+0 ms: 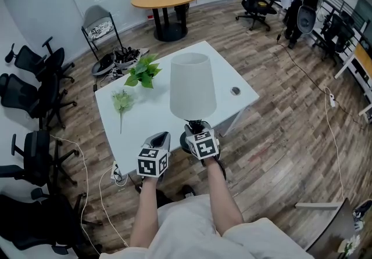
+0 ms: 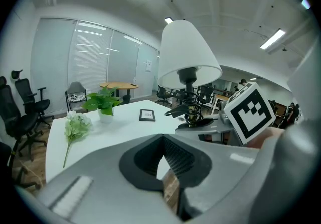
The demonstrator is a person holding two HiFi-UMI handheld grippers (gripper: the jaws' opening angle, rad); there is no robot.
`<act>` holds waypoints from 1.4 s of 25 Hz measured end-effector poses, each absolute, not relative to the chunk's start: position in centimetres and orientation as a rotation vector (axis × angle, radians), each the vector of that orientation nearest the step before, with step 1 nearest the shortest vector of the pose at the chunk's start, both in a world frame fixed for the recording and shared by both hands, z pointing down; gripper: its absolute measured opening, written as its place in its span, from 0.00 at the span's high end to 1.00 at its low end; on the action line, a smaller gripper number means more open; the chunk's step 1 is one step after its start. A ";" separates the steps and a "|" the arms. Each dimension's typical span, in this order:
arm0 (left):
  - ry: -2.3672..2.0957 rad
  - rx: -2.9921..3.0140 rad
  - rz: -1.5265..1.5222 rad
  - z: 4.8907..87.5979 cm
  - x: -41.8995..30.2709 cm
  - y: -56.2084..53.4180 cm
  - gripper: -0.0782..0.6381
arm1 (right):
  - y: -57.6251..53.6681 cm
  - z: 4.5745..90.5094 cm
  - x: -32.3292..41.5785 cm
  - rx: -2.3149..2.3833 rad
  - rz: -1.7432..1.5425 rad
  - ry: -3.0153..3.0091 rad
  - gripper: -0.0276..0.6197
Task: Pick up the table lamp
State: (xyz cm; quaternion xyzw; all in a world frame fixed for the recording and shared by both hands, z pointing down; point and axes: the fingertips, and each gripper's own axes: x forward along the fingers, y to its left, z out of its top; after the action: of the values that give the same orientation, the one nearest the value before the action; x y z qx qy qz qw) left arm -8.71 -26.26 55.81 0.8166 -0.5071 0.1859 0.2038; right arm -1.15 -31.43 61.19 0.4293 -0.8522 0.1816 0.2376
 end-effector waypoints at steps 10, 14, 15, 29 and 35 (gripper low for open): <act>-1.409 2.268 0.526 56.2 -9.0 -26.5 0.89 | -31.9 61.1 -1.5 1.160 0.502 -2.347 0.80; -1.413 2.268 0.518 56.3 -9.2 -26.6 0.89 | -31.9 61.4 -1.3 1.161 0.500 -2.341 0.80; -1.414 2.268 0.518 56.3 -9.3 -26.7 0.89 | -32.0 61.4 -1.3 1.160 0.500 -2.339 0.80; -1.434 2.289 0.506 55.0 -9.6 -27.0 0.89 | -32.2 60.9 -0.7 1.173 0.490 -2.334 0.80; -1.418 2.283 0.508 55.5 -9.6 -26.6 0.89 | -32.2 61.2 -0.8 1.151 0.499 -2.328 0.80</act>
State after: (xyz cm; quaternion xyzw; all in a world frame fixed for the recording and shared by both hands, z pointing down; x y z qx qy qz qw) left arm -9.65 -26.63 55.54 0.8175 -0.5079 0.1820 0.2017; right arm -0.83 -32.15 61.20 0.4218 -0.8533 0.1828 0.2462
